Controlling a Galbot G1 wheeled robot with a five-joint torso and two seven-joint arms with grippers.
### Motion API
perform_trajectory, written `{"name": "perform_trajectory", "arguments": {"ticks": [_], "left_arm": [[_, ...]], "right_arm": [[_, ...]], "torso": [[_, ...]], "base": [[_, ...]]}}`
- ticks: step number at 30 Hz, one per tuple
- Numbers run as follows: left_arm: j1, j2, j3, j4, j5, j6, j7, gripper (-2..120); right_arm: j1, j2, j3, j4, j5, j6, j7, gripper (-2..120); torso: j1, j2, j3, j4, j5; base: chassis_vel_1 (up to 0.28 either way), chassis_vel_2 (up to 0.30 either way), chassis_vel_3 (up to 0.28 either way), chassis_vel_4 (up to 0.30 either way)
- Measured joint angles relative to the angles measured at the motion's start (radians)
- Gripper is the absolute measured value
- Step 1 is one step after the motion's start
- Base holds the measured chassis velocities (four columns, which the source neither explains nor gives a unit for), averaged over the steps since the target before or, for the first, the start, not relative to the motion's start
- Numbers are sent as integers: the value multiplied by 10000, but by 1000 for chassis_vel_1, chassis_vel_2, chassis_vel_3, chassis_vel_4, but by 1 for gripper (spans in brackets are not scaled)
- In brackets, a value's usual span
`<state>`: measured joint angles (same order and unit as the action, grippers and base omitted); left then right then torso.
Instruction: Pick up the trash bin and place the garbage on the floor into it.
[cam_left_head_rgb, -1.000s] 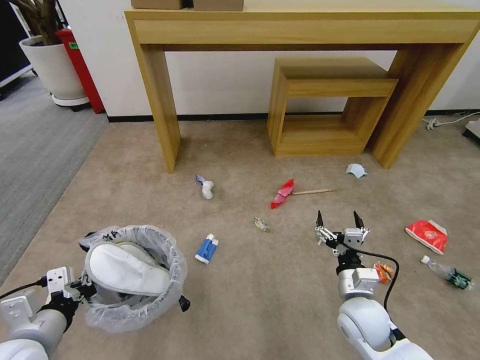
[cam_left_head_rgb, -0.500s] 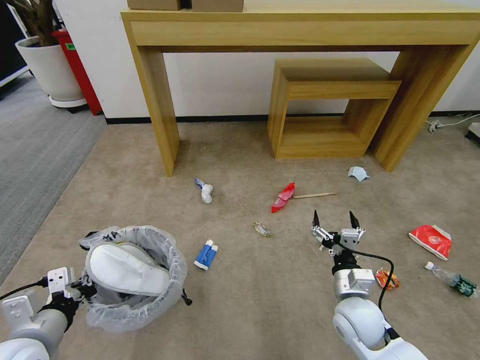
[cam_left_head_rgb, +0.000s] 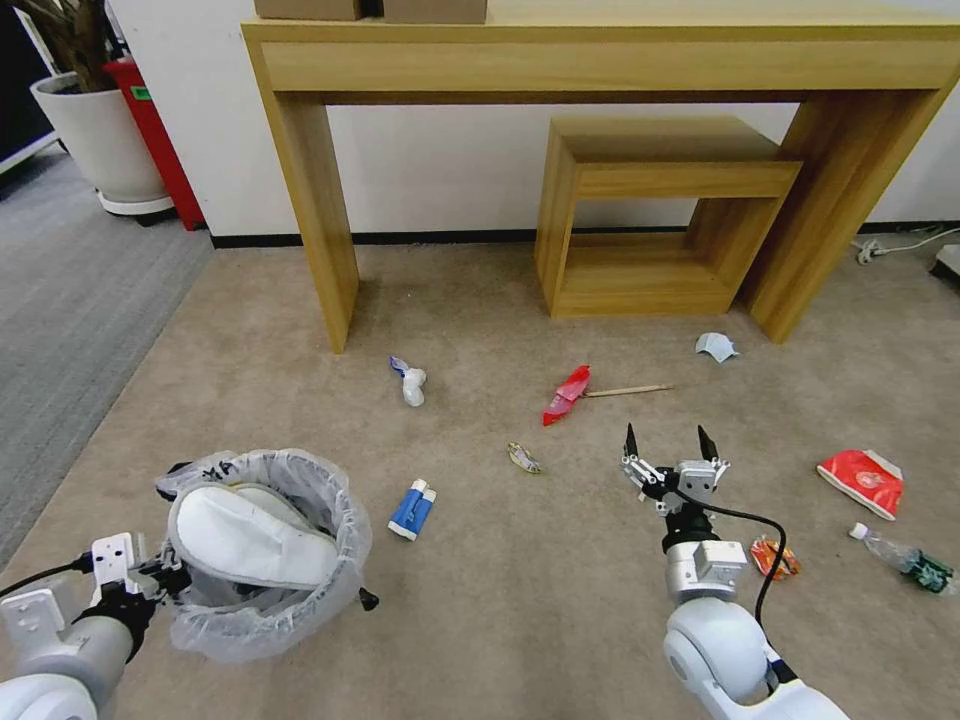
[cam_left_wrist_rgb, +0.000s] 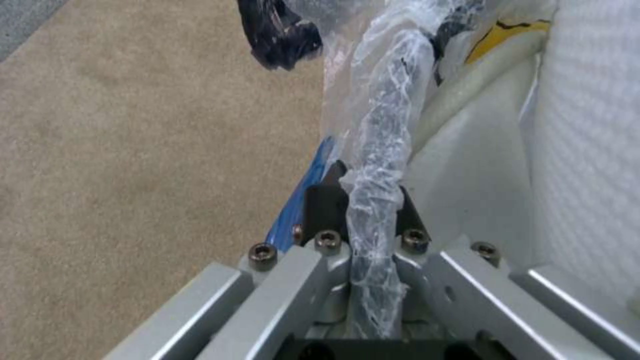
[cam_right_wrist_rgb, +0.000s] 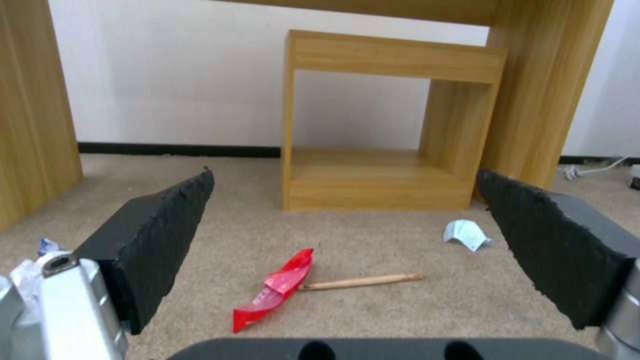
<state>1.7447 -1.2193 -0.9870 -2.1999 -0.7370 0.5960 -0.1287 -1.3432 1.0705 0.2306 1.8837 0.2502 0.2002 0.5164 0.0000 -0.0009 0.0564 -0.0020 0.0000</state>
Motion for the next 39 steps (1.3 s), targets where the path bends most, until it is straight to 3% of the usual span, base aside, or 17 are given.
{"name": "perform_trajectory", "arguments": {"ticks": [39], "left_arm": [[78, 64, -154, -70, -98, -50, 50, 1]], "right_arm": [[-142, 85, -69, 140, -83, -124, -31, 100]], "torso": [[0, 0, 0, 0, 0]], "base": [[26, 30, -29, -29]]}}
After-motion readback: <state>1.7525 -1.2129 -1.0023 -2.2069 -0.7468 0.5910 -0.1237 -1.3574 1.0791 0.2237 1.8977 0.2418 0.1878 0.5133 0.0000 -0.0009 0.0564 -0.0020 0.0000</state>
